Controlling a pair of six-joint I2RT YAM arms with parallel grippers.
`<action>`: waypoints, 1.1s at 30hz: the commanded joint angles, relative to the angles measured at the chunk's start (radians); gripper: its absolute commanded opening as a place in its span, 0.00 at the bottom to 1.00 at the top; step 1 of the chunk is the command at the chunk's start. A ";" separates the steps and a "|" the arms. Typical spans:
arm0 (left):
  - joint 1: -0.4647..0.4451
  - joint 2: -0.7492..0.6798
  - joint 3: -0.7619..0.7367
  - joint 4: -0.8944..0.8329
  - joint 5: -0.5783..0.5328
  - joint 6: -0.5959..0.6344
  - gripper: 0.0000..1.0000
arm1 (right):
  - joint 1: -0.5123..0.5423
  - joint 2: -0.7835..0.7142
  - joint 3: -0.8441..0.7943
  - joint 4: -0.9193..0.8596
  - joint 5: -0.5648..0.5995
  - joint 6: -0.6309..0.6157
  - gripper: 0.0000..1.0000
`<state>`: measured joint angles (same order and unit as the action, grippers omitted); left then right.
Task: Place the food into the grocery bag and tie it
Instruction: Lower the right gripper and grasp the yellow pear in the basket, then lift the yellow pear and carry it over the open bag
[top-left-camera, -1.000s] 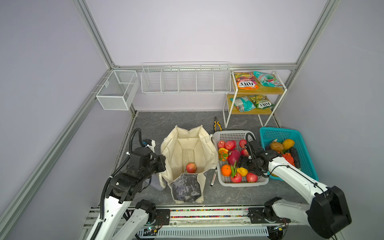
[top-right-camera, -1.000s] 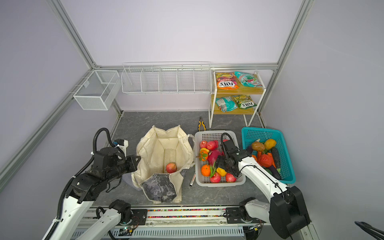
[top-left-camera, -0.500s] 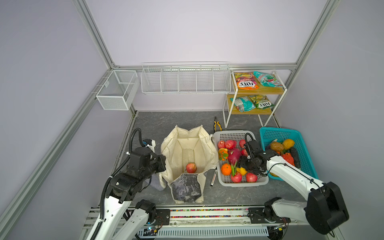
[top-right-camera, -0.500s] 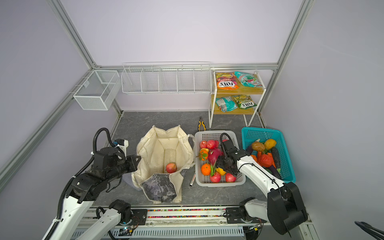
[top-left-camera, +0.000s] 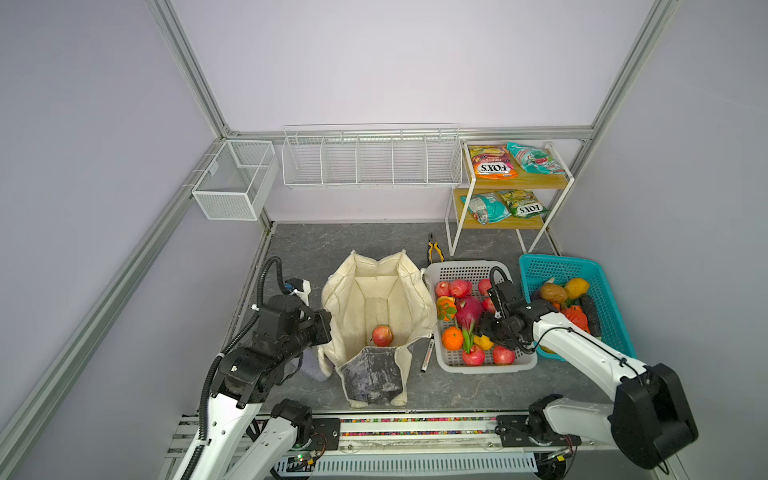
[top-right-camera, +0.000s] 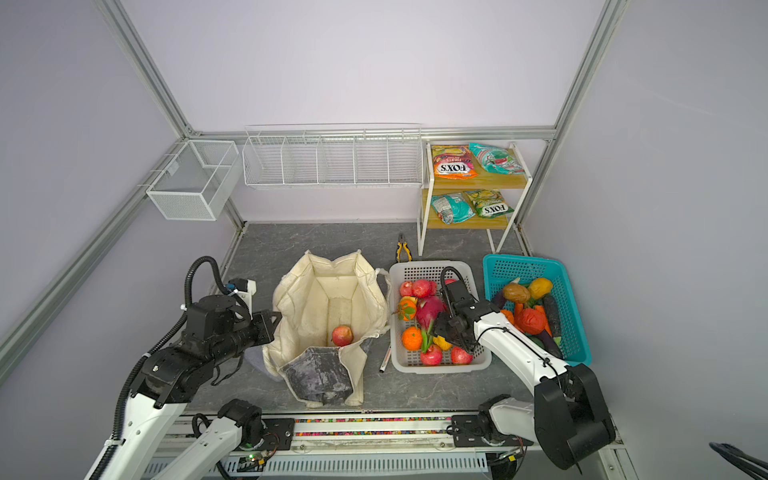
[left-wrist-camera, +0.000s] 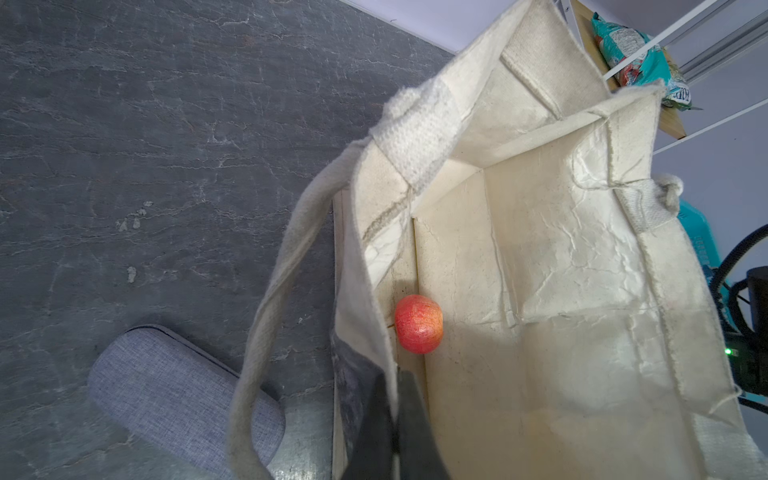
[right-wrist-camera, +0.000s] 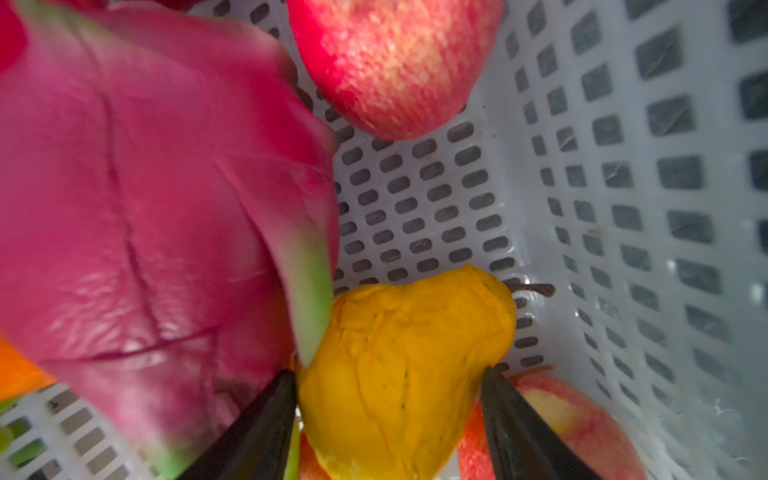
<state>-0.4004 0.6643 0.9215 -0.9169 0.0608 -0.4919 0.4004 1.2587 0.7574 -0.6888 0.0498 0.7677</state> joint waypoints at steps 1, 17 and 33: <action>-0.004 -0.010 -0.004 -0.020 0.003 0.004 0.00 | -0.006 -0.003 -0.031 -0.023 -0.011 0.015 0.64; -0.005 -0.009 -0.009 -0.010 0.003 0.004 0.00 | -0.007 -0.205 0.147 -0.257 0.066 -0.019 0.56; -0.004 -0.020 -0.003 -0.018 0.008 0.006 0.00 | -0.005 -0.258 0.484 -0.470 -0.003 -0.080 0.53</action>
<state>-0.4004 0.6559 0.9215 -0.9173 0.0608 -0.4919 0.3988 1.0004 1.2072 -1.0962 0.0795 0.7124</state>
